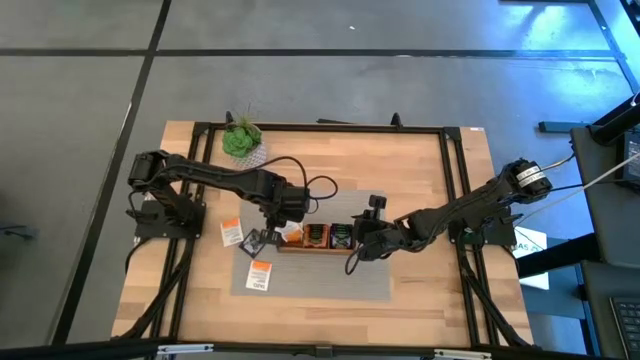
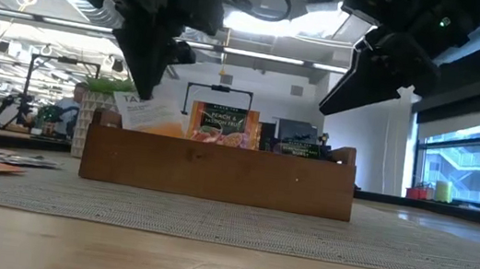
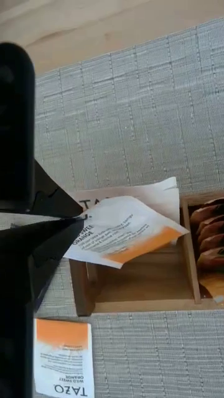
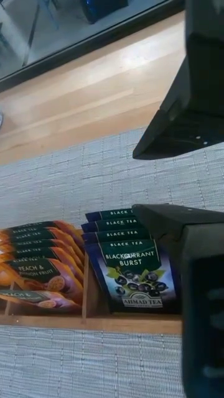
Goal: Pick & Place Tea
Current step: Put the white tea bag into the left section of the wooden organizer
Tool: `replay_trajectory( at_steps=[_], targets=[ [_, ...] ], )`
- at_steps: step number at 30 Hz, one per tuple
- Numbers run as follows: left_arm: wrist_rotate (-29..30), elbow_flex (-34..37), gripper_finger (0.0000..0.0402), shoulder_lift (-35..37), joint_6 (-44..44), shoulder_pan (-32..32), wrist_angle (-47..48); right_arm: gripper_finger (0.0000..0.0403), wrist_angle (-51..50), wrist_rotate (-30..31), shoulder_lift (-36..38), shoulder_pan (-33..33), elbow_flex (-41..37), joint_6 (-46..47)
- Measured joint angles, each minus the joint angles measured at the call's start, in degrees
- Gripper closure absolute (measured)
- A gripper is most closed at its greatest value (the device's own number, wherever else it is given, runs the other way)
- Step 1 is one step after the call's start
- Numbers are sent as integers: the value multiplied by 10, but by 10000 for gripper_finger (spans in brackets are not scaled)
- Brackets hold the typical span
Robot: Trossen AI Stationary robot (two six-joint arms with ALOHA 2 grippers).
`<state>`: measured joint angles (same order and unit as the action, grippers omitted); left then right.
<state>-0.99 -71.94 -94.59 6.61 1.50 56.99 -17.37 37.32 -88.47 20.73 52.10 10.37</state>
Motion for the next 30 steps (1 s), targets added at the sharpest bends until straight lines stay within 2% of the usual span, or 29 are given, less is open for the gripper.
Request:
replay_trajectory(
  at_steps=[14, 16, 19, 22, 25, 27, 30],
  targets=[
    [13, -57, 307, 0, -1, -1, 25, 274, -5, 0, 0, 0, 0, 13],
    [12, -65, 301, 0, -23, -1, 51, 274, -13, 0, 0, 0, 0, 16],
    [-21, -64, 297, 0, -70, 2, 90, 274, -19, 0, 0, 0, 0, 16],
    [-37, -50, 299, 0, -151, 5, 94, 274, -19, 0, 0, 0, 0, 19],
    [-23, -31, 301, 14, -213, -1, 89, 274, -24, -1, 0, 0, 0, 34],
    [-12, -4, 301, 42, -229, -11, 57, 274, -36, -1, 0, 0, 0, 48],
    [-33, 63, 298, 109, -234, -30, -22, 274, -60, -14, 0, 2, 0, 68]
  ],
)
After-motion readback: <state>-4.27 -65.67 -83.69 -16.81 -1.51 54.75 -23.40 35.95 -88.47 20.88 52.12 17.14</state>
